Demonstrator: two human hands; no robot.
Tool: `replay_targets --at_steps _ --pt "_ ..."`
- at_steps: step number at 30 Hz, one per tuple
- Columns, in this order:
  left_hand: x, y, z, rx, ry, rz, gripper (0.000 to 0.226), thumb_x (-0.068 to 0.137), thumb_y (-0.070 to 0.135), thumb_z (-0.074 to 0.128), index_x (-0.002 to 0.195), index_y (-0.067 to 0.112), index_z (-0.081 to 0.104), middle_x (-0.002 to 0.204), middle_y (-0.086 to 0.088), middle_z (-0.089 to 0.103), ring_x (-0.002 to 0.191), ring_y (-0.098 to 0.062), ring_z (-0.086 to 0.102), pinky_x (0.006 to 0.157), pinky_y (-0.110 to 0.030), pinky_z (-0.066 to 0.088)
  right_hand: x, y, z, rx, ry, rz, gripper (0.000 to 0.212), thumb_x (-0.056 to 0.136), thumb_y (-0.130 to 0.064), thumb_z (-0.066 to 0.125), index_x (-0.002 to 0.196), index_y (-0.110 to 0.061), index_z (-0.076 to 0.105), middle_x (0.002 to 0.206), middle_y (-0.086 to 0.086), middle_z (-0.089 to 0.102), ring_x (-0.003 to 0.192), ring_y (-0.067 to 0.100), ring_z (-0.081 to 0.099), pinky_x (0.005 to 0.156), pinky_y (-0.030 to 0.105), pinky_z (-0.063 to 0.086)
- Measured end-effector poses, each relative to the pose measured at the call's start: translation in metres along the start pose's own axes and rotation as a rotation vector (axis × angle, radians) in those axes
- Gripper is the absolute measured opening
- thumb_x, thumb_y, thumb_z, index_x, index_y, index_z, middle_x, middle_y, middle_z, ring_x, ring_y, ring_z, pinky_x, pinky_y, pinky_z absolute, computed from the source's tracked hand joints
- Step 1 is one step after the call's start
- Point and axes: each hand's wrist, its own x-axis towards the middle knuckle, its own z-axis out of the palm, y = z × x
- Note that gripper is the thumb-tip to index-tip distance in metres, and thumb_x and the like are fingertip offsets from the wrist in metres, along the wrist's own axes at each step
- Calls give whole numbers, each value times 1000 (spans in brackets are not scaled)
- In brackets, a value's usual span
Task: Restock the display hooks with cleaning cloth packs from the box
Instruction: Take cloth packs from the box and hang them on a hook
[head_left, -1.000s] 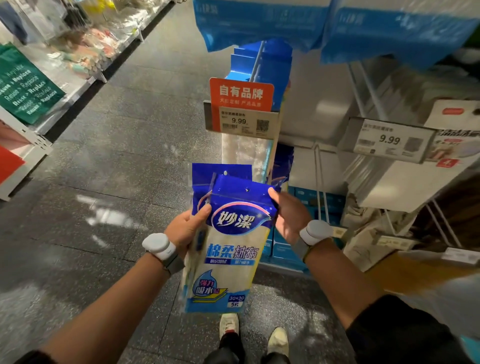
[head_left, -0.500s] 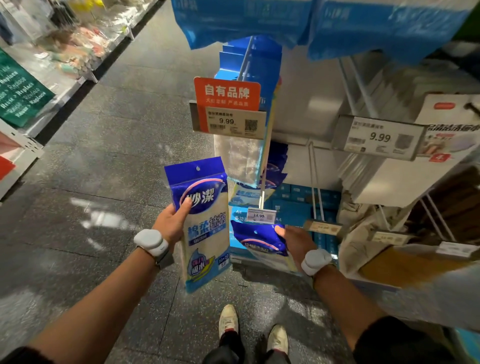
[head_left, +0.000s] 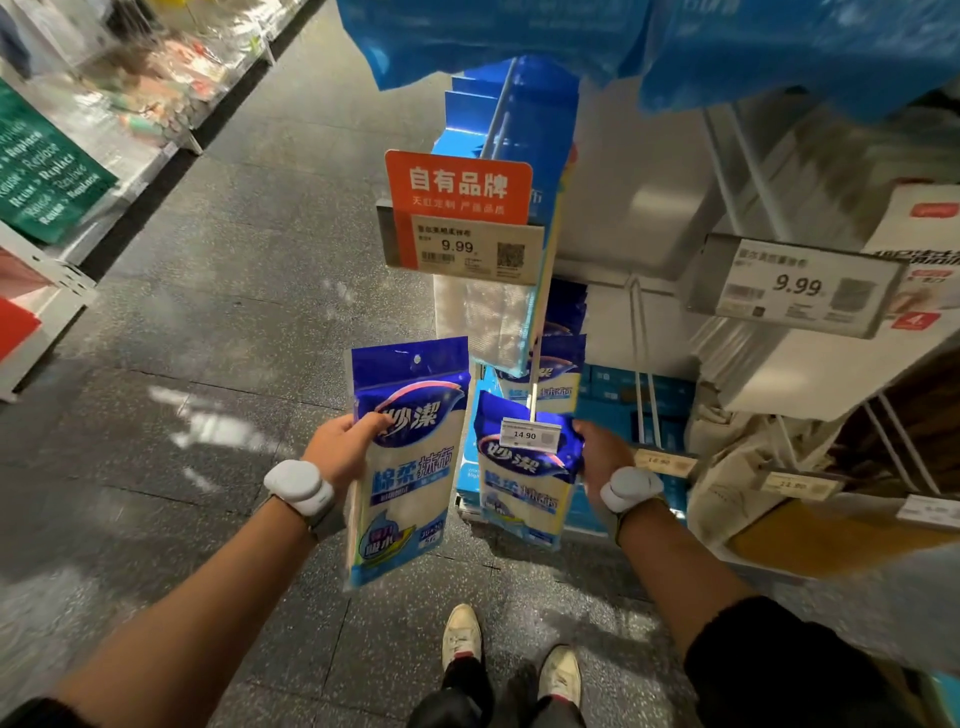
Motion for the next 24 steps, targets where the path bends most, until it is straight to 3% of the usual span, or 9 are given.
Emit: replay_targets --at_steps 3,6,11,14,18,19,22,24 --pt "-1 1 4 3 13 -15 19 94 21 66 80 10 71 69 -6 72 52 -16 56 49 -23 40 37 22 4 -9 -18 -6 38 62 -66 54 77 -38 75 113 12 74 109 34 68 97 52 55" --pt "-1 1 7 -2 12 -39 18 94 20 65 79 11 69 63 -2 69 44 -11 54 44 -21 37 11 1 6 -11 -8 17 60 63 -62 50 98 -20 74 117 17 71 113 38 66 99 53 53" --pt "2 -4 8 20 -18 -74 17 93 16 63 78 10 69 60 -1 67 42 -8 52 46 -21 37 -11 -39 16 17 19 19 55 90 -40 48 122 1 64 127 28 63 118 44 60 101 48 52" --pt "1 -10 9 4 -40 -94 16 93 11 62 78 8 67 62 -3 68 46 -10 57 44 -20 40 5 -48 18 -14 24 -10 58 91 -43 43 127 -1 63 131 24 63 123 41 58 106 51 48" --pt "2 -23 4 21 -74 -158 13 92 12 62 80 8 67 68 -8 67 52 -16 53 52 -24 34 -10 -69 16 -77 67 -82 39 104 -22 43 135 -3 58 139 19 59 130 36 54 110 44 44" --pt "3 -27 3 25 -79 -174 12 90 14 63 81 9 67 71 -10 68 56 -19 52 55 -26 33 -9 -69 15 -104 68 -101 38 105 -19 42 136 -2 56 140 20 57 130 37 52 109 42 44" --pt "3 -36 0 43 -80 -222 19 74 29 68 82 12 69 80 -12 69 70 -23 50 62 -32 32 -12 -56 15 -184 75 -77 28 102 -13 44 120 3 58 120 26 59 114 41 57 85 35 47" --pt "2 -41 1 68 -101 -239 28 64 34 66 82 12 67 79 -12 68 68 -22 48 60 -31 31 -15 -35 14 -162 67 -12 35 98 -18 44 121 4 59 126 30 60 118 47 57 97 46 51"
